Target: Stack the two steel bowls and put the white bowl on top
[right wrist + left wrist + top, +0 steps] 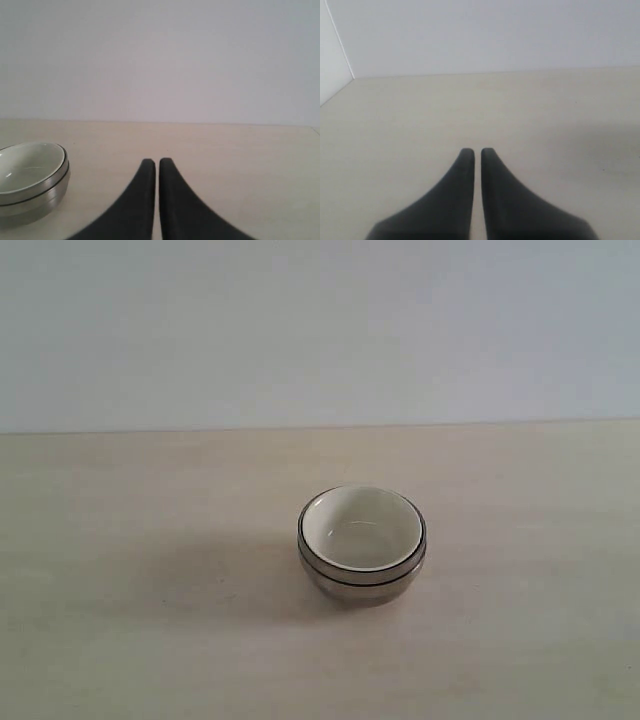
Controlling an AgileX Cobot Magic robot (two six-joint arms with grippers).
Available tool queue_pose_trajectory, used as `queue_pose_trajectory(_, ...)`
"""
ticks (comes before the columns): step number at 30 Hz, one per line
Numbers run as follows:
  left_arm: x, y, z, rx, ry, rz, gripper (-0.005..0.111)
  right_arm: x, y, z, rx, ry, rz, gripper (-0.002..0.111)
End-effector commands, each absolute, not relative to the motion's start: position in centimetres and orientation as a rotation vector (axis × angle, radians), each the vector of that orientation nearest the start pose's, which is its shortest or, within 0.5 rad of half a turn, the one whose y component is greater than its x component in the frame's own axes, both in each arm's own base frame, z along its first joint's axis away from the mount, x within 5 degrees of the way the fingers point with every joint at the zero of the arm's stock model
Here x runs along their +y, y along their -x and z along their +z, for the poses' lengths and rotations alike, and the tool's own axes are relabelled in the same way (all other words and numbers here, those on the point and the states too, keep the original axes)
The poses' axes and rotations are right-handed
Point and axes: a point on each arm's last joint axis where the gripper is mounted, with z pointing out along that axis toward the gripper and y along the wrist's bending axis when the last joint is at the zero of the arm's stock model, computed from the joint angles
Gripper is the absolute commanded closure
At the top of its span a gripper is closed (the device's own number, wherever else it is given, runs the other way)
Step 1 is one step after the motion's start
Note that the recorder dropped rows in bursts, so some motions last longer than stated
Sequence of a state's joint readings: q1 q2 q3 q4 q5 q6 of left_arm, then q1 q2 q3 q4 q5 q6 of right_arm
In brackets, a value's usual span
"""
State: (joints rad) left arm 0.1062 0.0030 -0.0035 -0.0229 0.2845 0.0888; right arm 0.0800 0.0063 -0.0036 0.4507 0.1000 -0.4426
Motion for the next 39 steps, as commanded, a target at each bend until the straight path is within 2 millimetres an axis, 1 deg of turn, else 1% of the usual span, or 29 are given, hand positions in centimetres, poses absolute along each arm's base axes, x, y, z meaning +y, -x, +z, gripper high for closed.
queue_pose_trajectory(1,0.52,-5.45,18.74,1.769,0.042,0.109,0.103,0.83,-5.59,20.48,1.575,0.084,0.103,0.108)
queue_pose_trajectory(12,0.52,-5.45,18.74,1.769,0.042,0.109,0.103,0.79,-5.60,20.46,1.576,0.082,0.097,0.108)
queue_pose_trajectory(21,0.52,-5.45,18.74,1.769,0.042,0.109,0.103,0.45,-5.63,20.44,1.581,0.035,0.085,0.108)
queue_pose_trajectory(36,0.52,-5.45,18.74,1.769,0.042,0.109,0.103,0.45,-5.63,20.40,1.585,0.041,0.080,0.108)
queue_pose_trajectory(39,0.52,-5.45,18.74,1.769,0.042,0.109,0.103,0.45,-5.62,20.11,1.616,0.067,0.056,0.108)
